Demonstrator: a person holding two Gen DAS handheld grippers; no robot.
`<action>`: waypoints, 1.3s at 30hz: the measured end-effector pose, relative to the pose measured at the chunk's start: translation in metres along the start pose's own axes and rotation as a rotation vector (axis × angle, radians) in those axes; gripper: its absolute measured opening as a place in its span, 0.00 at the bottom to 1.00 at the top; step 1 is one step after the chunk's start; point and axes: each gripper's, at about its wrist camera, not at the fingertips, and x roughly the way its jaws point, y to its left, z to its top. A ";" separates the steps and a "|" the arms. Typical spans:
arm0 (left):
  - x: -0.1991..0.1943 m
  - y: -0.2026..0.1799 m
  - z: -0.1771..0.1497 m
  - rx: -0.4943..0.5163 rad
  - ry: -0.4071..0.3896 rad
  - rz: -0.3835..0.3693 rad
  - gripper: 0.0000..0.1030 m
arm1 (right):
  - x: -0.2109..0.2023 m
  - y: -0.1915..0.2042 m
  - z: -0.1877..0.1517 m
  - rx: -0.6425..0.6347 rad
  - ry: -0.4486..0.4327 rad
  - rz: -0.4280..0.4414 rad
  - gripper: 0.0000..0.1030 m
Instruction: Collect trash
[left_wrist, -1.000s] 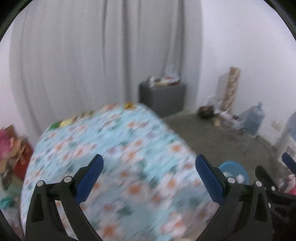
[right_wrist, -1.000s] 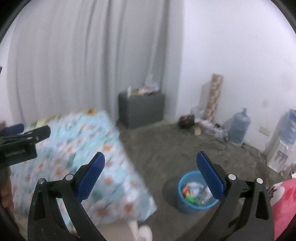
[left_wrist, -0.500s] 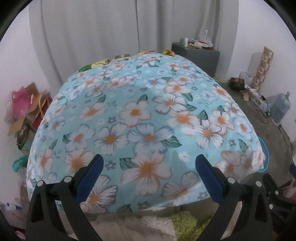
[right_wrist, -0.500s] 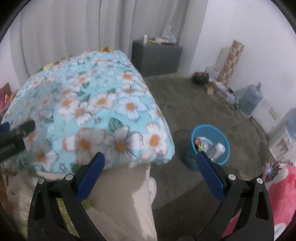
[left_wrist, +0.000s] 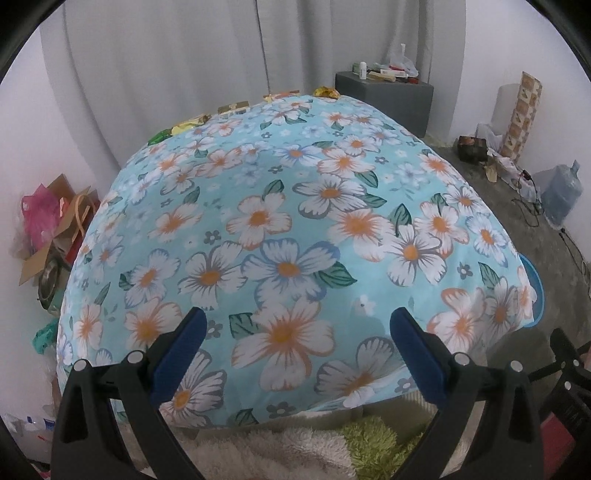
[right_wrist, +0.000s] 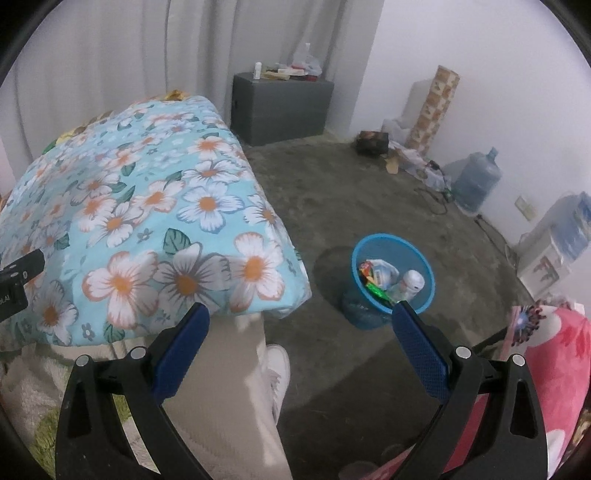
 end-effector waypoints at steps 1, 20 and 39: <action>0.000 -0.001 0.000 0.002 -0.001 0.000 0.95 | 0.000 0.000 0.000 0.001 0.000 -0.001 0.92; -0.002 -0.002 0.001 0.006 -0.004 0.001 0.95 | 0.001 -0.001 0.001 -0.005 -0.007 -0.002 0.92; -0.003 -0.003 0.002 0.006 -0.003 0.003 0.95 | -0.001 0.000 0.006 -0.009 -0.017 -0.008 0.92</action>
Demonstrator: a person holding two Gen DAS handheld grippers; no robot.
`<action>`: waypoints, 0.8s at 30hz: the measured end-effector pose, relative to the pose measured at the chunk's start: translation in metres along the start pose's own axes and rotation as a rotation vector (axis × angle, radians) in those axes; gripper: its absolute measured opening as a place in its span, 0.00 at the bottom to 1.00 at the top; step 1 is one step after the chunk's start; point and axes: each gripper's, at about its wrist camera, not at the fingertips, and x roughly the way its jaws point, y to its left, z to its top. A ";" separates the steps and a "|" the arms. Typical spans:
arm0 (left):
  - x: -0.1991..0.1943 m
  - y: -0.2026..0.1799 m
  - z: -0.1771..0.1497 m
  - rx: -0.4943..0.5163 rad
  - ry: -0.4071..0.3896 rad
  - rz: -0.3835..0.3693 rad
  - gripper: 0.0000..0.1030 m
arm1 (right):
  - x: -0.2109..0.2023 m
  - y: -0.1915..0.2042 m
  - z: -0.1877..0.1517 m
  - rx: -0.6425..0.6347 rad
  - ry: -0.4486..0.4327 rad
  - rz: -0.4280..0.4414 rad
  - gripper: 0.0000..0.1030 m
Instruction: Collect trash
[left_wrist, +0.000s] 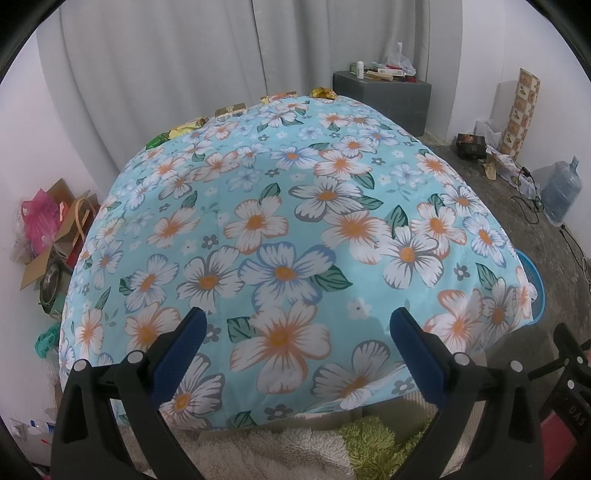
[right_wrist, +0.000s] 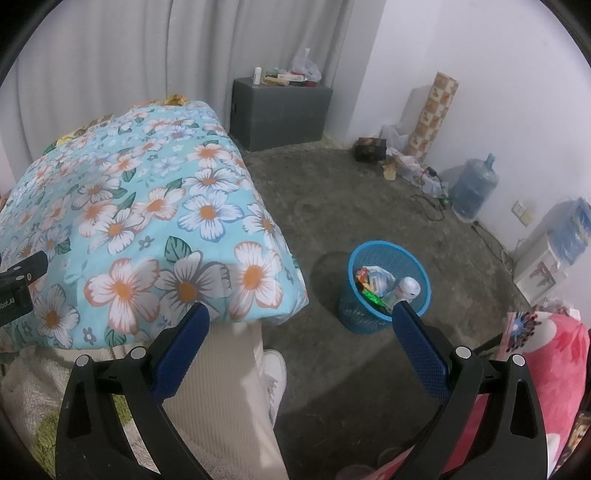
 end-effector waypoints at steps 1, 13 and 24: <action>0.000 0.000 0.000 0.000 0.001 0.000 0.95 | 0.000 0.000 0.000 0.000 0.000 -0.001 0.92; 0.000 0.000 0.000 0.000 0.000 0.000 0.95 | 0.000 0.000 0.001 -0.001 -0.003 -0.003 0.92; 0.001 0.001 0.000 0.000 0.001 -0.001 0.95 | 0.001 0.001 0.002 -0.002 -0.004 -0.006 0.92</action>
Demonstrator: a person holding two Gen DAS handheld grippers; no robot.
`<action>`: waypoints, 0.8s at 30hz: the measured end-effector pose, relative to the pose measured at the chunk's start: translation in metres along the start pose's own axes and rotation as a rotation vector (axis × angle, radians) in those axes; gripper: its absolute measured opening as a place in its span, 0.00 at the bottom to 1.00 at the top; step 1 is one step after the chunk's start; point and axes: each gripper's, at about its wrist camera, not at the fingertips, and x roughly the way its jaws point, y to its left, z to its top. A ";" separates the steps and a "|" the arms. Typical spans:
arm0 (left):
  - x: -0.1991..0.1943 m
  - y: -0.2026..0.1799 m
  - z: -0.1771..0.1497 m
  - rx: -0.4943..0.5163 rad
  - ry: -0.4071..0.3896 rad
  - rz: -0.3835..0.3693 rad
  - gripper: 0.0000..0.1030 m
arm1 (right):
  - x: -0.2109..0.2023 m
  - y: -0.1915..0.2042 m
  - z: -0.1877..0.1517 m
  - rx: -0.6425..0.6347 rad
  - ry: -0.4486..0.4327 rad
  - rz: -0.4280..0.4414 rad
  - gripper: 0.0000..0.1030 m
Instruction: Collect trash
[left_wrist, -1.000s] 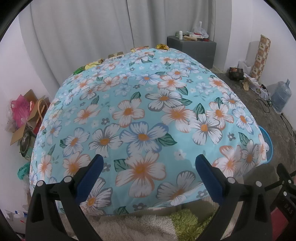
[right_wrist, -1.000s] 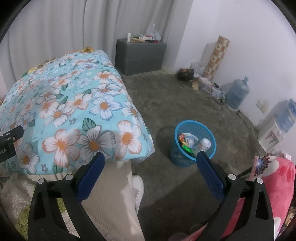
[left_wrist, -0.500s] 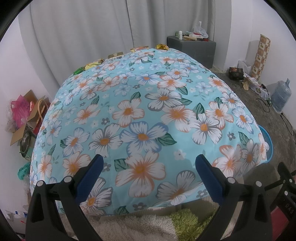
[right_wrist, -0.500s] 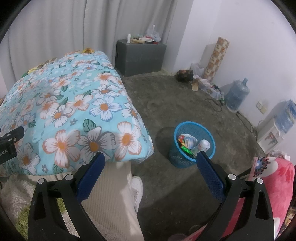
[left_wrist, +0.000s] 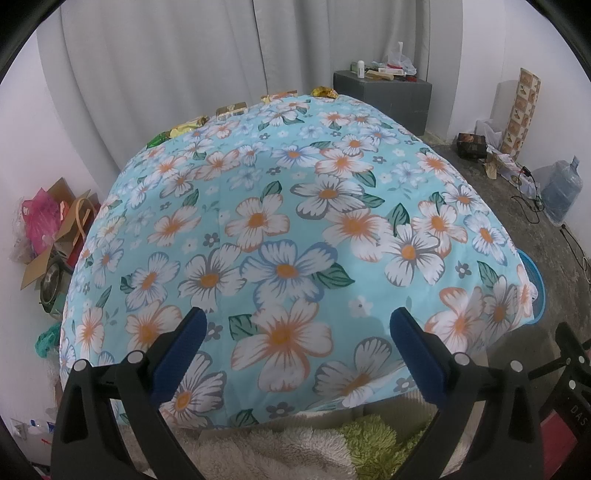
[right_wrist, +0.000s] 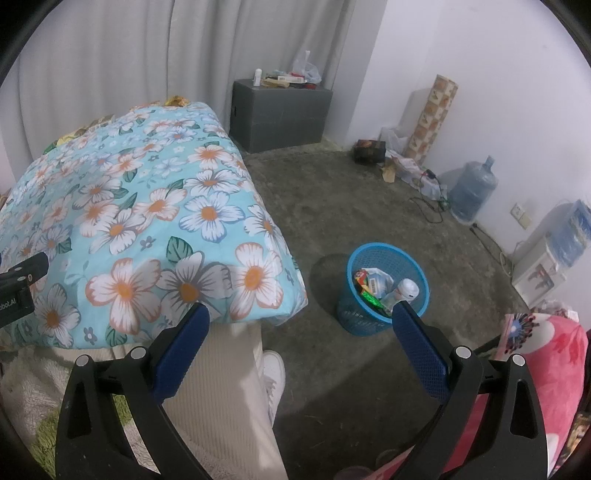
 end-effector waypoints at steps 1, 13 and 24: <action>-0.001 0.000 0.000 0.000 0.000 0.000 0.95 | -0.001 0.001 -0.001 0.001 0.000 -0.001 0.92; 0.000 0.000 0.000 0.001 0.001 0.001 0.95 | 0.000 0.001 0.000 0.000 -0.002 -0.002 0.92; 0.000 0.001 -0.001 0.001 0.002 0.002 0.95 | 0.000 0.002 -0.001 0.002 -0.002 -0.003 0.92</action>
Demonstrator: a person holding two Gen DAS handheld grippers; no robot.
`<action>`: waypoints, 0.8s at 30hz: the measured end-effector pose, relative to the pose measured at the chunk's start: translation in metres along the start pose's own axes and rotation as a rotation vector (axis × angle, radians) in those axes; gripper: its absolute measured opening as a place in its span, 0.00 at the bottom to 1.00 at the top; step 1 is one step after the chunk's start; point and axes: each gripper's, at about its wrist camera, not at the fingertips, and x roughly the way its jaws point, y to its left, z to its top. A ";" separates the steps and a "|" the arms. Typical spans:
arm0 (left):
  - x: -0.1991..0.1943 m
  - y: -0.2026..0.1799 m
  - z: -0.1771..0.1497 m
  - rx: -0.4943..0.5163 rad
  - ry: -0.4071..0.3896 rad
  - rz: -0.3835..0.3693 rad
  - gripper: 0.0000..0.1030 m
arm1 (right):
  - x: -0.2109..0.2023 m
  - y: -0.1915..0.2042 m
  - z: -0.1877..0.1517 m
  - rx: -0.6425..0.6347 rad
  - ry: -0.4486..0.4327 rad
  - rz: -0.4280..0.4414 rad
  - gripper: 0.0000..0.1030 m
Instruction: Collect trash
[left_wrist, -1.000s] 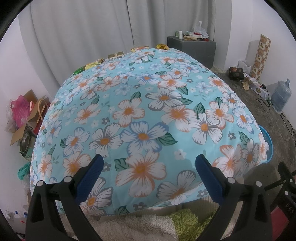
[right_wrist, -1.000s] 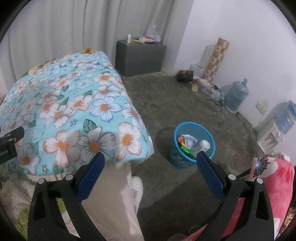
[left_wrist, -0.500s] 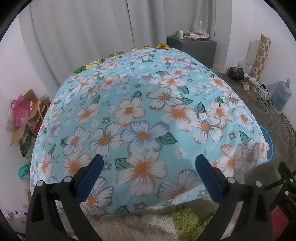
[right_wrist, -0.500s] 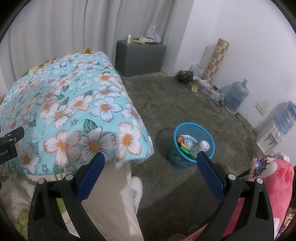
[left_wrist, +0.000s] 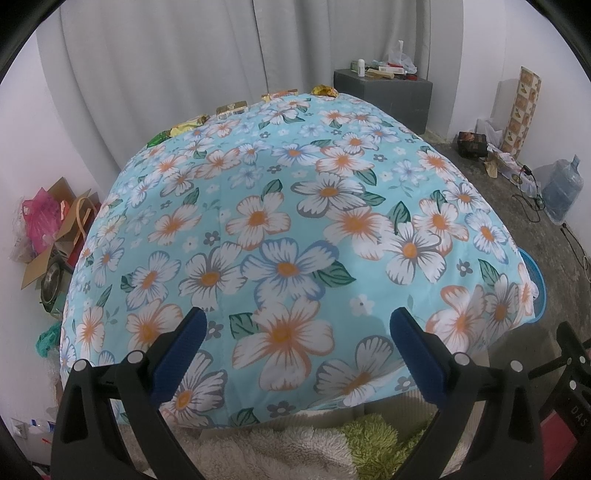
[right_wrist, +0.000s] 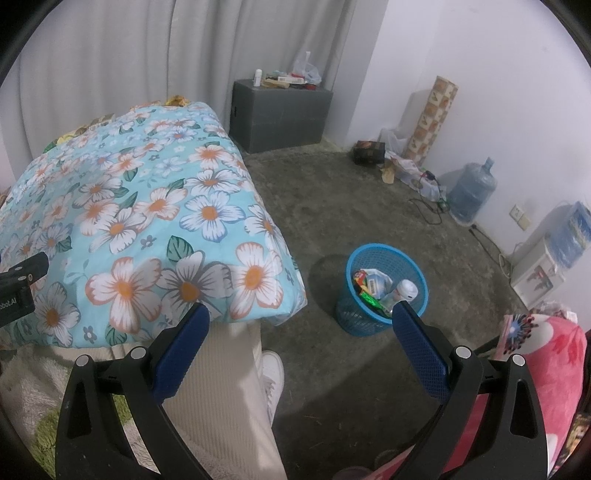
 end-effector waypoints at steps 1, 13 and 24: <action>0.000 0.000 0.000 0.000 0.000 0.000 0.95 | 0.000 0.000 0.000 0.000 0.000 -0.001 0.92; 0.001 -0.001 0.001 0.001 0.003 0.000 0.95 | 0.000 0.001 0.000 -0.001 -0.001 -0.002 0.92; 0.002 0.000 -0.002 0.002 0.007 0.000 0.95 | 0.001 0.001 0.000 -0.001 -0.003 -0.004 0.92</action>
